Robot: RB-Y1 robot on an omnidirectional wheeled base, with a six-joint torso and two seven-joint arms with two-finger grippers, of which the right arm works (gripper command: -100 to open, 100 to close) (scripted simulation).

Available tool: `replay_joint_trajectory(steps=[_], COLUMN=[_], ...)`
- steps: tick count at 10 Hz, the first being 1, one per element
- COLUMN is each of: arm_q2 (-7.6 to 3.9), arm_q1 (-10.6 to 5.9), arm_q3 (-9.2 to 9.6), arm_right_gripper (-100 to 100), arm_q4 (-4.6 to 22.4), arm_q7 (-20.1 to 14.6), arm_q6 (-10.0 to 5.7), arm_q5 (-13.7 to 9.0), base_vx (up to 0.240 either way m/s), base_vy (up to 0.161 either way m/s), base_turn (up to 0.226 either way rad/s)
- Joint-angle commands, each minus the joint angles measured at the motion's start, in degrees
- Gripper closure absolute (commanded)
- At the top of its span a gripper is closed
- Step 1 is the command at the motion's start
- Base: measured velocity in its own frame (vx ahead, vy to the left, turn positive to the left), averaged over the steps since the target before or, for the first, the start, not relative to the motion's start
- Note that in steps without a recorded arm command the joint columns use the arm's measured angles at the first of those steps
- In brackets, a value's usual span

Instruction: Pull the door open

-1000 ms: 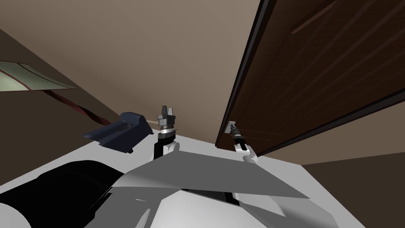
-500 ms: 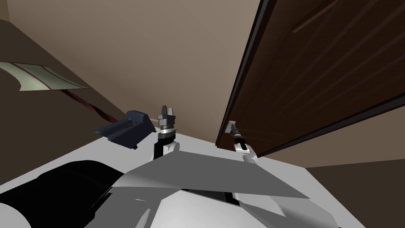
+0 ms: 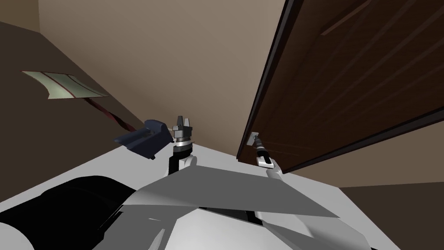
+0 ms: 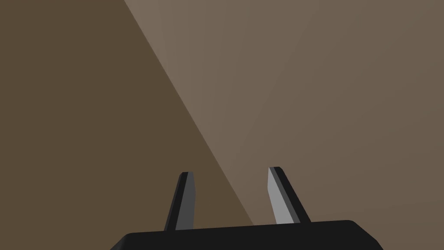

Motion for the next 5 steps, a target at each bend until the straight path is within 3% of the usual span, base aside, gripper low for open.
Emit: replay_joint_trajectory(steps=[1, 4, 5], arm_q2=[0.46, 0.04, 0.04], arm_q1=[-0.29, -1.04, -1.04], arm_q3=[0.73, 1.38, 1.38], arm_right_gripper=[100, 100, 100], arm_q4=[0.31, 1.34, 1.34], arm_q7=[-1.71, -6.29, -6.41], arm_q6=[-0.24, -0.46, -0.46], arm_q5=[-0.76, -4.19, -4.19], base_vx=[-0.049, -0.047, -0.04], base_vy=[-0.018, -0.023, -0.028], base_turn=[0.043, 0.06, 0.055])
